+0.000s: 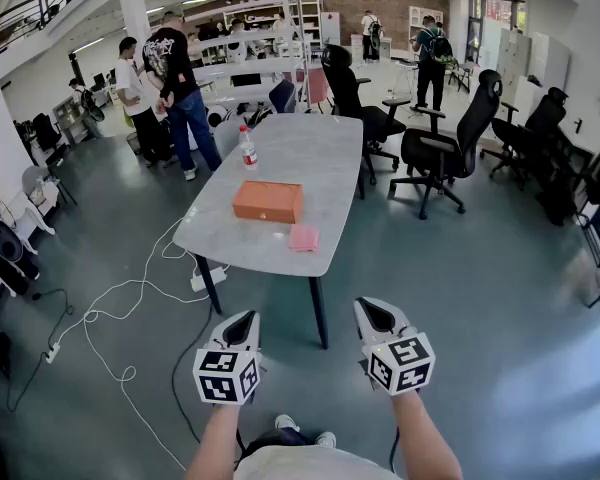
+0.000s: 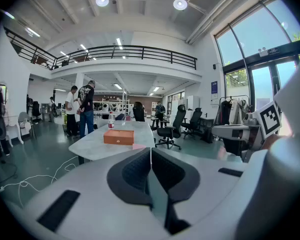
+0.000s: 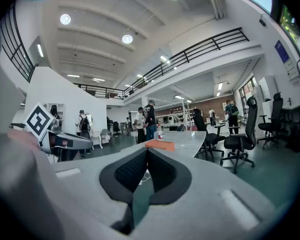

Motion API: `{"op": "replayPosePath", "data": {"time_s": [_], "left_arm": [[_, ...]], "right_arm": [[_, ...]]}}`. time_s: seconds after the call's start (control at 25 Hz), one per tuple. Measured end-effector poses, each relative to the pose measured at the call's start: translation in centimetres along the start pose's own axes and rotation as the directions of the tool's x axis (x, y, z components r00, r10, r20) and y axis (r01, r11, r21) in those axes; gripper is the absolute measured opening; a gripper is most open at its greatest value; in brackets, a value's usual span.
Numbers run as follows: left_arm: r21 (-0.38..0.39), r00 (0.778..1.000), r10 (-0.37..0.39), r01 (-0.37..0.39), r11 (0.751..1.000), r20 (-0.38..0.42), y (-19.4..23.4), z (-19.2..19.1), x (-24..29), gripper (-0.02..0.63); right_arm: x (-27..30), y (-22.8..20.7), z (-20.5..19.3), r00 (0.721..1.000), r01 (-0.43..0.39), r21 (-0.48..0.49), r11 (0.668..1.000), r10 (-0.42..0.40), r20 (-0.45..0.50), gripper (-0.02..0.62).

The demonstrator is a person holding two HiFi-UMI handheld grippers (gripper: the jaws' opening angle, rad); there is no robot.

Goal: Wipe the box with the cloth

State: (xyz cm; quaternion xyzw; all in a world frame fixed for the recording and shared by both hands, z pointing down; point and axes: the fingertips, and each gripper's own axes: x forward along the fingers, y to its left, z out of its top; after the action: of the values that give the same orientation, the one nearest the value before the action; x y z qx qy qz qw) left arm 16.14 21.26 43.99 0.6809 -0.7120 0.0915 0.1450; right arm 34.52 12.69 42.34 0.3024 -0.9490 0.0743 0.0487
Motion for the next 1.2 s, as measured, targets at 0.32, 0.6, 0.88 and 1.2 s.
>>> {"op": "replayPosePath", "data": {"time_s": [0.32, 0.6, 0.88, 1.2], "left_arm": [[0.011, 1.0, -0.007, 0.007, 1.0, -0.01, -0.3, 0.2, 1.1, 0.015], [-0.001, 1.0, -0.007, 0.007, 1.0, -0.017, 1.2, 0.4, 3.5, 0.015], [-0.022, 1.0, -0.011, 0.011, 1.0, -0.011, 5.1, 1.2, 6.8, 0.015], [-0.039, 0.998, -0.054, 0.053, 0.998, -0.021, 10.3, 2.8, 12.4, 0.015]], "right_arm": [[0.5, -0.2, -0.5, 1.0, -0.01, 0.0, 1.0, 0.01, -0.015, 0.005], [2.9, -0.9, -0.8, 0.999, -0.013, 0.011, 1.0, 0.014, -0.036, 0.005], [7.5, -1.1, -0.9, 0.999, -0.004, 0.008, 1.0, 0.004, -0.052, 0.005], [14.8, -1.5, -0.8, 0.996, 0.023, 0.023, 0.999, -0.021, -0.083, 0.005]]}}
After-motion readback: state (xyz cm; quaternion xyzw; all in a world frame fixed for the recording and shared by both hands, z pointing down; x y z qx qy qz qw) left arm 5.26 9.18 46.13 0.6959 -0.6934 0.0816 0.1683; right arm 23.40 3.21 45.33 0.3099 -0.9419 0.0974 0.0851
